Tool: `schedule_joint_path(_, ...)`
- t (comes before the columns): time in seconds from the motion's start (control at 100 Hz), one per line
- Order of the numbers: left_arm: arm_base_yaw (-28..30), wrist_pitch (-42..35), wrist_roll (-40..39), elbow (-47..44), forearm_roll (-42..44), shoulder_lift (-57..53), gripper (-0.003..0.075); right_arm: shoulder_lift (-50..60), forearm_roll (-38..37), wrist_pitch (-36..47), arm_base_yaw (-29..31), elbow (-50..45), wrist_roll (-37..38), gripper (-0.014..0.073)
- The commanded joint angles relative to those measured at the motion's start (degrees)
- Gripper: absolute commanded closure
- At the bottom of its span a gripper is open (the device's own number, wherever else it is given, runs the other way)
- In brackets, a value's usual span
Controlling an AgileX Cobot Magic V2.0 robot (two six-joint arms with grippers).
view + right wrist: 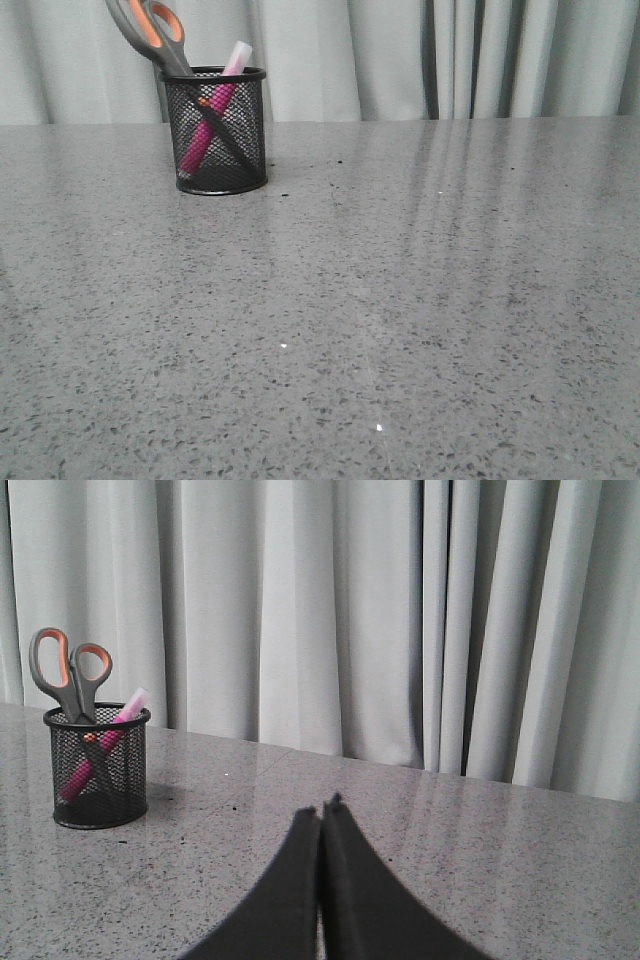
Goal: Put pen and scissors into bin
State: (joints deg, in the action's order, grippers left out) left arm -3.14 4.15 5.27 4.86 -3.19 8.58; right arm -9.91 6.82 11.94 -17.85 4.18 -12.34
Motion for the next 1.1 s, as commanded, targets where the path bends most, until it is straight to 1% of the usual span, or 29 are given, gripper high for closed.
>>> schedule_joint_path(0.0,-0.9,-5.5,-3.1,-1.3,2.1,-1.7,0.0739,-0.3,0.0,4.2,0.3,1.6,-0.5,0.0662)
schedule_joint_path(0.19,-0.9,-6.0,-3.1,-7.6,2.2,-10.9,0.0739,-0.3,0.0,4.2,0.3,1.6,-0.5,0.0662)
schedule_joint_path(0.24,-0.6,-3.8,-3.1,-7.4,2.1,-10.6,0.0739,-0.3,0.0,4.1,0.3,1.6,-0.5,0.0662)
schedule_joint_path(0.3,0.0,-3.1,-3.1,-7.4,2.1,-10.4,0.0739,-0.3,0.0,4.1,0.3,1.6,-0.5,0.0662)
schedule_joint_path(0.5,3.4,-4.1,-3.0,-7.6,1.7,-10.6,0.0739,-0.3,0.0,3.8,0.3,1.6,-0.5,0.0662)
schedule_joint_path(0.72,3.5,-4.1,-3.0,-7.6,1.7,-10.6,0.0739,-0.3,0.0,3.7,0.3,1.6,-0.5,0.0662)
schedule_joint_path(0.83,3.5,-4.5,-3.0,-7.5,-1.0,-10.6,0.0739,-0.3,0.0,3.7,0.3,1.6,-0.5,0.0662)
schedule_joint_path(1.09,3.5,-4.6,-3.0,-7.5,-1.0,-10.6,0.0739,-0.3,0.0,3.7,0.3,1.6,-0.5,0.0662)
